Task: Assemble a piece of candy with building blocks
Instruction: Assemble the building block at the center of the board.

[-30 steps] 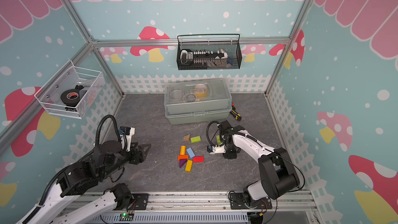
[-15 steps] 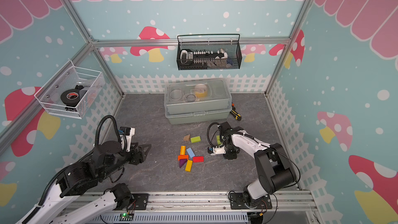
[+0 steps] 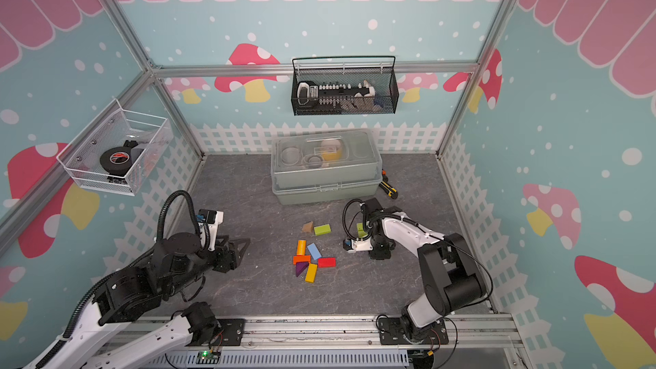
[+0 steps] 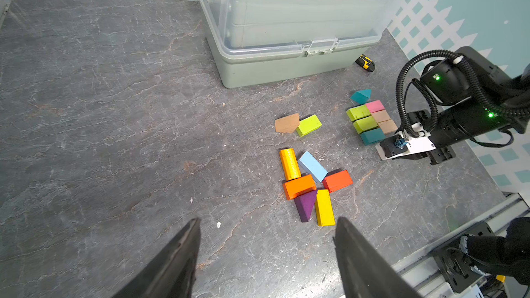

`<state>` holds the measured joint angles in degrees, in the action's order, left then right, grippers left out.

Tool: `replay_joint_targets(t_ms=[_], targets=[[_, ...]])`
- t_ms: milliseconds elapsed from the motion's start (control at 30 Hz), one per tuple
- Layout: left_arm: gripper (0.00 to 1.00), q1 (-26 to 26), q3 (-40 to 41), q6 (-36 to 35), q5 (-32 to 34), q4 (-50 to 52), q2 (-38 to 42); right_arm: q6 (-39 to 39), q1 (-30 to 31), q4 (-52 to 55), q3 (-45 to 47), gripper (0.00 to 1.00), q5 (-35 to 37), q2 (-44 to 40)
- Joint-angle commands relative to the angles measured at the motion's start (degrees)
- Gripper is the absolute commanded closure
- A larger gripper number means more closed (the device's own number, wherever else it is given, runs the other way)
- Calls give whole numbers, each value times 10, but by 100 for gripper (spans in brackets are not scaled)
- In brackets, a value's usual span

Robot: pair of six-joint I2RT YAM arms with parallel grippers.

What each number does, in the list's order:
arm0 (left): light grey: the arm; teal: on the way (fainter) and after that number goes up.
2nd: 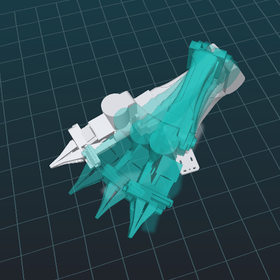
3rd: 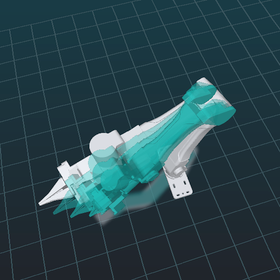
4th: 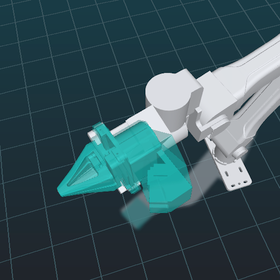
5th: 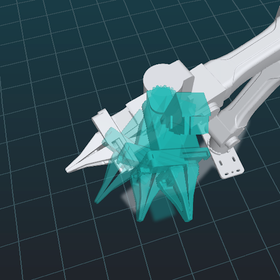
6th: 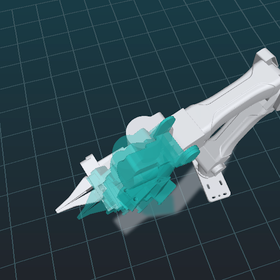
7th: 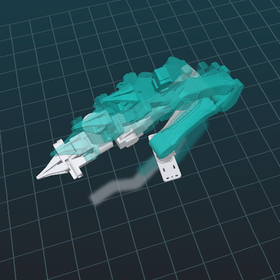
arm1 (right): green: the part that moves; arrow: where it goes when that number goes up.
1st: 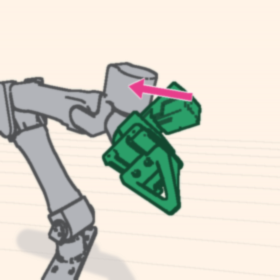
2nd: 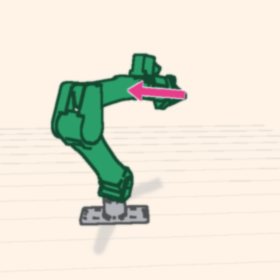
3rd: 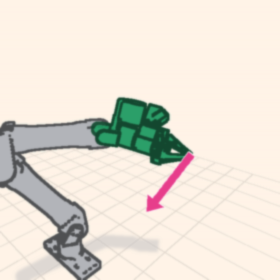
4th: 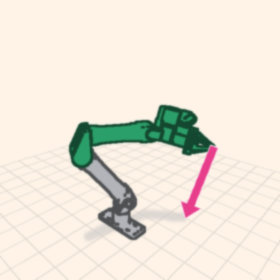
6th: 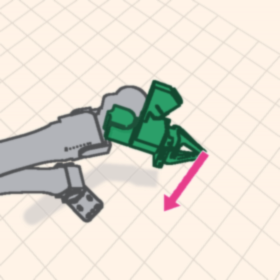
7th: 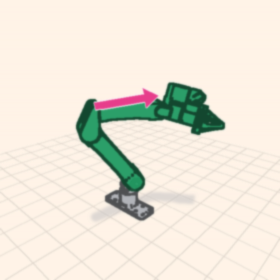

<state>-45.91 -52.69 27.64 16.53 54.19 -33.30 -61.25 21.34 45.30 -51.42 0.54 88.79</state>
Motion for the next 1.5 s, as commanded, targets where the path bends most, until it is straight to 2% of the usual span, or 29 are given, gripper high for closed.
replay_joint_targets(t_ms=[0,1300,1467], targets=[[27,-4,7,-8,10,-1,5,-13,-4,-1,-15,100,3,14],[27,-16,6,-7,14,2,7,3,-9,-6,-29,100,4,30],[27,-16,6,-6,15,2,8,5,-9,-6,-25,95,-1,24]])
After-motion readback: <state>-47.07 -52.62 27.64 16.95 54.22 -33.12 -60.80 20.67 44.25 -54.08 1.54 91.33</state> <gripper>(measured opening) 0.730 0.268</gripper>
